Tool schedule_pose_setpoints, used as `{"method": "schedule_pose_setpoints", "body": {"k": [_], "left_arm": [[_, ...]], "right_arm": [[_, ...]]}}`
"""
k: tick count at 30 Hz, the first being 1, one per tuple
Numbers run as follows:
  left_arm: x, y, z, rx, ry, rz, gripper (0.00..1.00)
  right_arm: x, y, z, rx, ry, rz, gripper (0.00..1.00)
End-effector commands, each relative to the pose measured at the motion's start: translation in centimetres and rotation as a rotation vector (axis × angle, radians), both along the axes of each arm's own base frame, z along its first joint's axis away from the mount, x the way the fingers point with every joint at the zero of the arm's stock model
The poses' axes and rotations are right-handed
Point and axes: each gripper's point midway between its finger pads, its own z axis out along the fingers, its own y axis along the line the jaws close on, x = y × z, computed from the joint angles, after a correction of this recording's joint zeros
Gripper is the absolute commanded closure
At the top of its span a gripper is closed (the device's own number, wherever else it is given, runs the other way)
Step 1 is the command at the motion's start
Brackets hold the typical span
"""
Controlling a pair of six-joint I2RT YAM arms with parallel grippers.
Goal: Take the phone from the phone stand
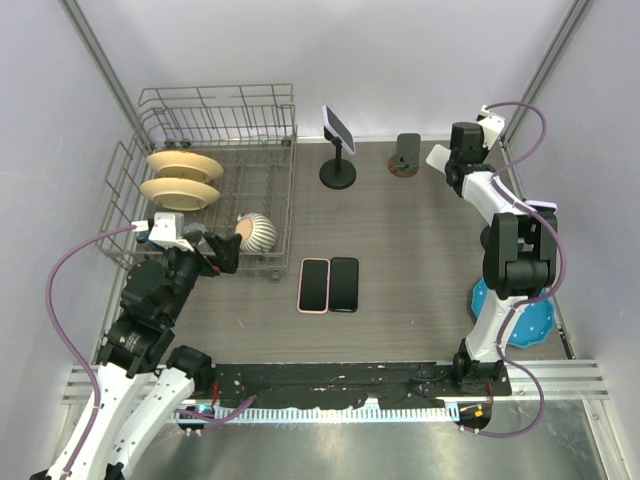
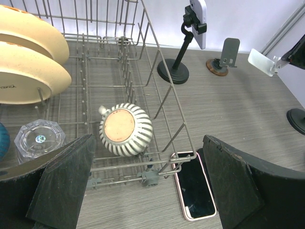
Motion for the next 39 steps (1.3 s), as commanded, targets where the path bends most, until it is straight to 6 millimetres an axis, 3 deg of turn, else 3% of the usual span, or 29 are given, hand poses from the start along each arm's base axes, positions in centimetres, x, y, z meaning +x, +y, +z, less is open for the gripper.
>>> {"method": "schedule_pose_setpoints", "body": {"k": [1,6,7,8,10,11,14,17,21,23,26,30,31,33,34,36,37,39], "left_arm": [[0.0,-0.1,1.5,-0.026,-0.042,-0.005,0.00],[0.1,-0.1,1.3,-0.022,-0.036,-0.006,0.00],[0.1,-0.1,1.3,-0.021,-0.037,-0.005,0.00],[0.1,-0.1,1.3,-0.018,-0.034,-0.004,0.00],[0.2,-0.1,1.2,-0.015,-0.032,-0.001,0.00],[0.2,-0.1,1.2,-0.015,-0.032,-0.001,0.00],[0.2,-0.1,1.1,-0.013,-0.030,-0.001,0.00],[0.2,-0.1,1.1,-0.013,-0.031,-0.001,0.00],[0.1,0.0,1.3,-0.014,-0.037,-0.001,0.00],[0.1,0.0,1.4,-0.015,-0.040,-0.001,0.00],[0.0,0.0,1.5,-0.018,-0.047,-0.001,0.00],[-0.2,0.1,1.7,-0.024,-0.058,0.001,0.00],[-0.3,0.2,1.9,-0.028,-0.063,0.002,0.00],[-0.4,0.2,2.1,-0.030,-0.072,0.001,0.00],[-0.5,0.3,2.1,-0.033,-0.074,0.001,0.00],[-0.7,0.3,2.4,-0.039,-0.085,0.001,0.00],[-0.8,0.4,2.5,-0.043,-0.092,0.003,0.00],[-1.1,0.5,2.7,-0.047,-0.101,0.004,0.00]], "right_arm": [[2.7,-3.2,4.2,-0.015,-0.139,-0.099,0.95],[5.3,-3.7,1.8,-0.019,-0.075,-0.081,0.94],[6.0,-3.5,1.9,-0.015,-0.075,-0.067,0.94],[6.6,-3.4,0.2,-0.013,-0.044,-0.060,0.93],[7.6,-3.1,0.1,-0.001,-0.044,-0.045,0.90],[7.9,-3.0,-1.4,0.004,-0.019,-0.037,0.89],[8.9,-2.4,-2.1,0.030,-0.005,-0.006,0.84],[9.3,-2.0,-2.3,0.041,-0.002,0.011,0.77],[9.4,-1.9,-2.5,0.039,0.025,0.024,0.52],[9.3,-1.8,-2.0,0.040,0.024,0.031,0.34],[8.8,-1.5,-0.3,0.046,0.011,0.049,0.20],[7.7,-1.0,3.3,0.051,-0.017,0.082,0.14],[7.1,-0.9,5.7,0.050,-0.053,0.089,0.13],[6.0,-0.4,7.0,0.060,-0.057,0.106,0.12],[4.9,-0.3,9.7,0.056,-0.097,0.111,0.11],[3.0,-0.3,11.0,0.055,-0.093,0.108,0.09],[1.4,-0.5,13.8,0.046,-0.136,0.100,0.08],[-1.0,-0.6,14.4,0.042,-0.123,0.091,0.07]]}}
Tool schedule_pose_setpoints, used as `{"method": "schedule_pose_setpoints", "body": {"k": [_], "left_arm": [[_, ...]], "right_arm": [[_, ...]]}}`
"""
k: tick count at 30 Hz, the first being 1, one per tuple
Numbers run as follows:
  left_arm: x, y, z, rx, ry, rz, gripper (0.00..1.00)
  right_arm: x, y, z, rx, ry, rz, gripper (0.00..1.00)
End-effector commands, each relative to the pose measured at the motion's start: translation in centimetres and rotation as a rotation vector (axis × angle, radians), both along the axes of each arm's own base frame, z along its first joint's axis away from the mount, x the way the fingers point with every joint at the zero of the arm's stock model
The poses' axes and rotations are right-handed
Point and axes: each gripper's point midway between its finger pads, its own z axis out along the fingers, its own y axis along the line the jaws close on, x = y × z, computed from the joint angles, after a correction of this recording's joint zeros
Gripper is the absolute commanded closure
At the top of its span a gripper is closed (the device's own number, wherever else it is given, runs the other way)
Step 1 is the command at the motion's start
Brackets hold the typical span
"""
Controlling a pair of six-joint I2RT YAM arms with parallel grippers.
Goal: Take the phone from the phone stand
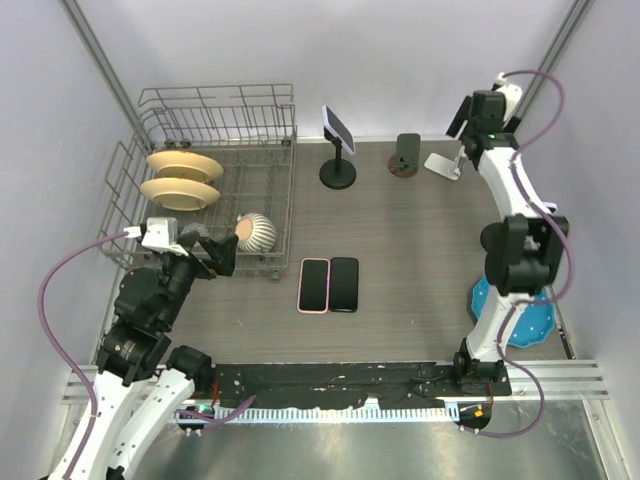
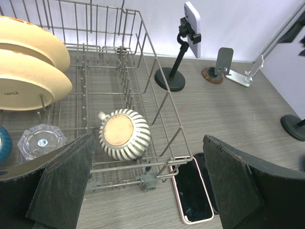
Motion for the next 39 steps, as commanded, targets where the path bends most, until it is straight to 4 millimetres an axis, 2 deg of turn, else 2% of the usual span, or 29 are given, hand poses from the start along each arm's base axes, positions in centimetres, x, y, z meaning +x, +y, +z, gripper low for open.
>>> {"method": "schedule_pose_setpoints", "body": {"k": [1,2,4,5,7,8,9,10,11,12,15,18,24,28,33,39], "left_arm": [[-0.4,0.3,1.9,-0.035,-0.067,0.005,0.00],[-0.5,0.3,2.0,-0.035,-0.072,0.002,0.00],[-0.6,0.3,2.0,-0.039,-0.077,0.004,0.00],[-0.7,0.3,2.1,-0.040,-0.081,0.004,0.00],[-0.9,0.3,2.3,-0.045,-0.089,0.000,0.00],[-1.0,0.2,2.4,-0.047,-0.092,-0.006,0.00],[-1.1,0.2,2.4,-0.049,-0.093,-0.006,0.00],[-1.0,0.2,2.3,-0.048,-0.092,-0.007,0.00],[-1.1,0.1,2.4,-0.049,-0.093,-0.012,0.00],[-1.2,0.1,2.5,-0.051,-0.097,-0.013,0.00],[-1.3,0.0,2.5,-0.051,-0.100,-0.018,0.00],[-1.3,0.0,2.5,-0.053,-0.101,-0.017,0.00],[-1.3,0.2,2.5,-0.053,-0.103,-0.010,0.00],[-1.3,0.2,2.5,-0.053,-0.103,-0.010,0.00],[-1.2,0.2,2.4,-0.049,-0.099,-0.009,0.00],[-1.1,0.1,2.3,-0.044,-0.094,-0.010,0.00]], "right_arm": [[-5.8,-0.2,10.4,-0.026,-0.162,-0.023,0.06],[-8.1,-0.5,11.8,-0.032,-0.174,-0.039,0.05],[-10.6,-1.0,12.6,-0.049,-0.170,-0.070,0.03],[-12.9,-1.5,13.2,-0.064,-0.165,-0.105,0.03],[-15.3,-2.1,13.7,-0.080,-0.160,-0.144,0.01],[-16.7,-2.5,12.5,-0.087,-0.123,-0.172,0.00],[-18.4,-2.8,13.6,-0.088,-0.149,-0.190,0.00],[-19.4,-3.1,13.5,-0.089,-0.144,-0.208,0.00],[-20.7,-3.4,12.5,-0.095,-0.106,-0.225,0.00],[-22.1,-4.0,12.9,-0.095,-0.122,-0.271,0.00],[-24.2,-5.1,11.2,-0.071,-0.087,-0.318,0.00],[-25.1,-6.4,9.7,-0.043,-0.052,-0.351,0.00],[-24.1,-7.4,7.1,-0.034,-0.004,-0.398,0.02],[-23.2,-8.1,5.3,-0.044,0.004,-0.428,0.14],[-22.6,-8.4,2.5,-0.042,0.063,-0.438,0.21],[-22.9,-9.0,2.1,-0.077,0.075,-0.452,0.39]]}}
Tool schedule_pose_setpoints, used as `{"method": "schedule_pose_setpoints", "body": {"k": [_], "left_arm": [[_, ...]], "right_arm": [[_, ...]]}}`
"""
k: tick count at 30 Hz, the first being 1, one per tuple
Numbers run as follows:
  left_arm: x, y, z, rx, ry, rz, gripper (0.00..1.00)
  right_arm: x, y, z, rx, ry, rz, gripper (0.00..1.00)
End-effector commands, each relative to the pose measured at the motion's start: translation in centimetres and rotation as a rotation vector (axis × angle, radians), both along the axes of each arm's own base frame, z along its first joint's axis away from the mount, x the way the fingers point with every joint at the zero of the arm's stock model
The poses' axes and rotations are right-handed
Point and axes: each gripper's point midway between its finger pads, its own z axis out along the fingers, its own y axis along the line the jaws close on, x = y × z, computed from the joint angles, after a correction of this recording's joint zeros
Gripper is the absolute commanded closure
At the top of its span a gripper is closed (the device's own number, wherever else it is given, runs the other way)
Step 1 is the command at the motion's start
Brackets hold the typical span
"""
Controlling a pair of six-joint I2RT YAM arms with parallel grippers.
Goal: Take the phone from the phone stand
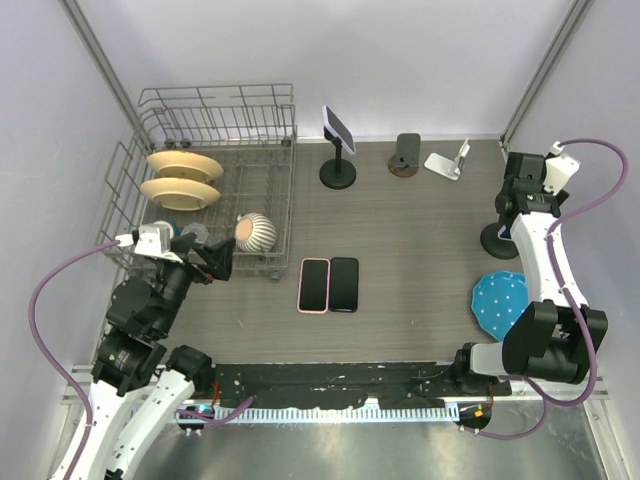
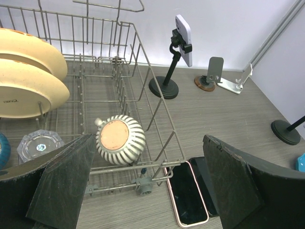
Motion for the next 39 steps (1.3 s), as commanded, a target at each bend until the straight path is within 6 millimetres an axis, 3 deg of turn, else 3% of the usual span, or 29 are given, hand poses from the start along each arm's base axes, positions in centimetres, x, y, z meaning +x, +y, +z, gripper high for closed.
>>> {"method": "schedule_pose_setpoints", "body": {"k": [1,5,9,13,18,20,23,24,26,27,31,39], "left_arm": [[0.2,0.0,1.0,-0.019,-0.036,0.006,0.00],[0.3,0.1,0.8,-0.012,-0.028,0.013,0.00],[0.3,-0.1,0.8,-0.013,-0.028,0.004,0.00],[0.3,-0.1,0.8,-0.013,-0.029,0.005,0.00],[0.6,-0.6,0.4,-0.005,-0.013,-0.019,0.00],[0.6,-1.0,0.4,-0.005,-0.010,-0.035,0.00],[0.9,-1.3,0.0,0.006,0.003,-0.045,0.00],[1.0,-1.4,-0.1,0.009,0.005,-0.051,0.00],[1.2,-1.9,-0.2,0.021,0.009,-0.074,0.00],[1.2,-2.2,-0.2,0.022,0.010,-0.088,0.00],[1.5,-4.6,-1.1,0.030,0.062,-0.203,0.01],[1.3,-10.1,-1.1,-0.004,0.174,-0.437,0.02]], "right_arm": [[0.4,-1.1,2.1,-0.056,-0.076,-0.044,0.44],[0.2,-1.3,2.7,-0.067,-0.093,-0.050,0.58],[0.2,-0.6,3.3,-0.055,-0.127,-0.010,0.83],[0.9,2.0,4.7,-0.037,-0.181,0.123,0.99],[1.4,7.2,7.2,-0.053,-0.236,0.313,0.99],[1.9,11.8,7.8,-0.035,-0.260,0.449,0.99],[1.8,15.5,8.5,-0.011,-0.293,0.566,0.99],[1.6,18.1,8.5,0.007,-0.300,0.649,0.99],[1.1,20.5,8.4,0.025,-0.308,0.726,0.99],[0.6,22.8,8.2,0.042,-0.310,0.802,0.99],[-1.3,25.8,7.8,0.036,-0.312,0.944,0.99],[-4.4,26.8,6.6,0.037,-0.286,1.089,0.99]]}}
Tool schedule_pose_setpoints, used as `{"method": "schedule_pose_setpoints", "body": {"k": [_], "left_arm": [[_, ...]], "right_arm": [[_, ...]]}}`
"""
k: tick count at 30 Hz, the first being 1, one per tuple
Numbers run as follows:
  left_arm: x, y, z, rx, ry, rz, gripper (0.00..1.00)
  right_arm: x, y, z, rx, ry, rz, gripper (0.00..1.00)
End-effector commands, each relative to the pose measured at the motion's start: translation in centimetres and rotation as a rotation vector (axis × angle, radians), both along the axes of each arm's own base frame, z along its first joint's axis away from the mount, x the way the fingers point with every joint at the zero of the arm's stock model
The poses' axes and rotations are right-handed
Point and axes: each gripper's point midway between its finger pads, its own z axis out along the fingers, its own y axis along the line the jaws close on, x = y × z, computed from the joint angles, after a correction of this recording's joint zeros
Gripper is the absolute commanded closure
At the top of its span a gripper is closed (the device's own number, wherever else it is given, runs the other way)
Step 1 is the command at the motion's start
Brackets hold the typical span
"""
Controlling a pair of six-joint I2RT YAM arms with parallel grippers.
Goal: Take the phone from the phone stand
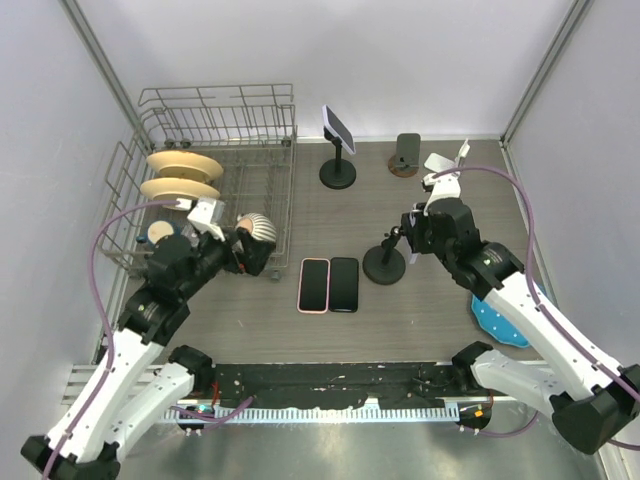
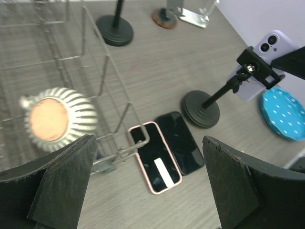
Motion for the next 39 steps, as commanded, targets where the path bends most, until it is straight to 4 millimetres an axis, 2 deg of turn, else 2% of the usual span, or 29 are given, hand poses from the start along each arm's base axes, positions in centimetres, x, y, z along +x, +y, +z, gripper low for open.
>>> {"method": "schedule_pose_setpoints", "body": {"k": [1,2,3,4,5,6,7,8,9,11,12,13,15,19,21,22,23,24,25,26,29,30,31,33,37,39], "left_arm": [[-1.1,-3.8,4.1,-0.081,-0.038,-0.162,0.02],[-0.9,-4.5,3.8,-0.081,-0.013,-0.170,0.02],[-1.6,-5.7,3.9,-0.086,-0.005,-0.211,0.02],[-1.5,-6.2,4.4,-0.094,-0.013,-0.204,0.02],[-2.3,-7.6,4.3,-0.098,-0.007,-0.247,0.02],[-2.2,-8.5,4.0,-0.095,0.003,-0.254,0.02],[-1.8,-9.1,4.2,-0.093,-0.019,-0.235,0.02],[-3.0,-10.8,4.2,-0.085,-0.030,-0.287,0.01],[-2.6,-11.8,3.3,-0.038,-0.038,-0.283,0.01],[-3.3,-13.9,3.8,-0.015,-0.087,-0.306,0.00],[-3.0,-15.2,2.7,0.032,-0.094,-0.322,0.00],[-2.9,-16.1,3.3,0.017,-0.124,-0.331,0.00],[-3.1,-18.0,3.0,0.022,-0.147,-0.372,0.00],[-2.0,-22.1,1.3,0.072,-0.217,-0.429,0.00],[-1.5,-23.6,0.6,0.087,-0.230,-0.452,0.00],[-1.3,-24.4,1.1,0.079,-0.248,-0.469,0.00],[-0.9,-25.6,-0.6,0.121,-0.235,-0.489,0.00],[-0.7,-26.3,-1.0,0.127,-0.234,-0.502,0.00],[-0.6,-27.2,-0.2,0.108,-0.258,-0.522,0.00],[-0.3,-28.1,-1.7,0.132,-0.248,-0.536,0.00],[-0.1,-30.0,-1.5,0.108,-0.281,-0.579,0.00],[0.1,-30.7,-2.6,0.125,-0.275,-0.592,0.00],[0.0,-31.4,-2.2,0.113,-0.291,-0.615,0.00],[0.2,-32.2,-3.4,0.131,-0.289,-0.636,0.01],[0.6,-33.5,-4.6,0.139,-0.293,-0.656,0.02],[0.6,-34.1,-4.5,0.132,-0.301,-0.670,0.03]], "right_arm": [[-0.3,0.5,4.9,0.081,-0.182,0.058,0.99],[-0.6,0.3,5.3,0.084,-0.195,0.062,0.99],[-0.9,0.2,5.3,0.081,-0.196,0.067,0.99],[-1.1,0.0,5.3,0.076,-0.195,0.067,0.99],[-1.3,-0.3,5.5,0.066,-0.200,0.062,0.99],[-1.6,-0.7,5.7,0.062,-0.209,0.058,0.99],[-1.9,-0.9,5.6,0.052,-0.204,0.057,0.99],[-2.1,-1.2,5.5,0.044,-0.204,0.052,0.99],[-2.4,-1.4,5.3,0.033,-0.201,0.056,0.99],[-2.7,-1.3,5.0,0.032,-0.193,0.072,0.99],[-2.8,-1.4,4.8,0.031,-0.189,0.073,0.99],[-3.2,-1.4,4.5,0.039,-0.185,0.079,0.99],[-3.5,-1.2,4.4,0.060,-0.185,0.088,0.99],[-4.4,-1.0,4.1,0.094,-0.199,0.111,0.98],[-4.6,-1.1,4.1,0.095,-0.201,0.115,0.98],[-4.7,-1.2,3.7,0.087,-0.193,0.116,0.98],[-4.8,-1.3,3.6,0.082,-0.192,0.117,0.98],[-4.8,-1.3,3.5,0.079,-0.191,0.119,0.97],[-4.8,-1.3,3.2,0.076,-0.186,0.121,0.97],[-4.8,-1.3,3.1,0.074,-0.184,0.122,0.97],[-5.0,-1.1,3.0,0.082,-0.189,0.134,0.97],[-5.0,-1.0,3.1,0.085,-0.197,0.140,0.97],[-5.0,-1.0,3.1,0.085,-0.201,0.142,0.97],[-5.0,-0.9,3.1,0.091,-0.211,0.151,0.97],[-5.0,-0.7,3.2,0.097,-0.222,0.157,0.96],[-5.0,-0.7,3.2,0.100,-0.222,0.161,0.96]]}}
